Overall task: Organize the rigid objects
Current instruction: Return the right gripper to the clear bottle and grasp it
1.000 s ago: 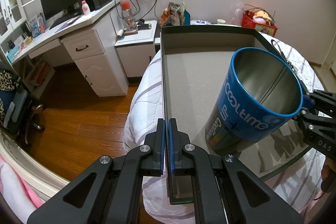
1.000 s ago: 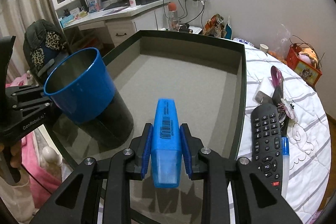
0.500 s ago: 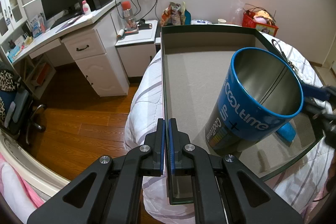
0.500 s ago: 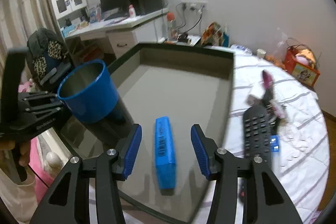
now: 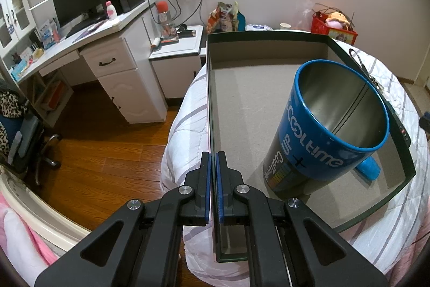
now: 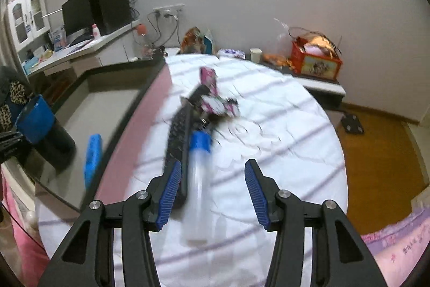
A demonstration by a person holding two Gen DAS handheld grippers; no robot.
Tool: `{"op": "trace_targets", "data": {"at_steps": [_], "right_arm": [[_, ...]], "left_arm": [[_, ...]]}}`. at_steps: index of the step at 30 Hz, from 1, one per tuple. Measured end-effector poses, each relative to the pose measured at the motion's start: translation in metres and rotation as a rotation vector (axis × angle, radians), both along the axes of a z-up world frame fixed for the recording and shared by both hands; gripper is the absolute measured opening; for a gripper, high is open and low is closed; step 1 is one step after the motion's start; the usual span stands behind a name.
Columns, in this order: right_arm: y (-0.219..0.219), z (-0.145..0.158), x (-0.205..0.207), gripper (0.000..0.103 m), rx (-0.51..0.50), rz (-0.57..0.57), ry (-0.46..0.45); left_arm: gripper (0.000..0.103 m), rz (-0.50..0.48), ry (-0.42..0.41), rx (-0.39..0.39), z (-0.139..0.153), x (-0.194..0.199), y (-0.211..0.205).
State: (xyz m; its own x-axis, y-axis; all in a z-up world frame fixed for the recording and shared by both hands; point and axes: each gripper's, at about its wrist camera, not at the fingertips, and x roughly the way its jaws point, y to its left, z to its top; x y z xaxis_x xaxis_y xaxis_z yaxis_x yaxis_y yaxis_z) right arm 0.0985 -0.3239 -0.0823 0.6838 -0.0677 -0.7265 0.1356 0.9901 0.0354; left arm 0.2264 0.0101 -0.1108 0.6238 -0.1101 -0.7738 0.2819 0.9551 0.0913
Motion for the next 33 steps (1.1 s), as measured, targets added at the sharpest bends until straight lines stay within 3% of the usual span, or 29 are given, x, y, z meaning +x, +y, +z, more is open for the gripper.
{"op": "trace_targets", "data": {"at_steps": [19,30,32,33], "right_arm": [[0.003,-0.036,-0.007,0.051,0.011,0.042,0.088],[0.001,-0.050,0.018,0.051,-0.064,0.031,0.150],[0.002,-0.053,0.020,0.062,-0.081,0.028,0.167],[0.000,-0.053,0.021,0.076,-0.100,0.006,0.170]], "left_arm": [[0.003,0.001,-0.001,0.008,0.000,0.000,-0.002],[0.004,0.000,0.000,0.009,0.001,-0.001,-0.001],[0.003,0.000,-0.001,0.009,0.000,-0.001,-0.002],[0.003,0.001,-0.001,0.010,0.000,0.000,-0.003]]}}
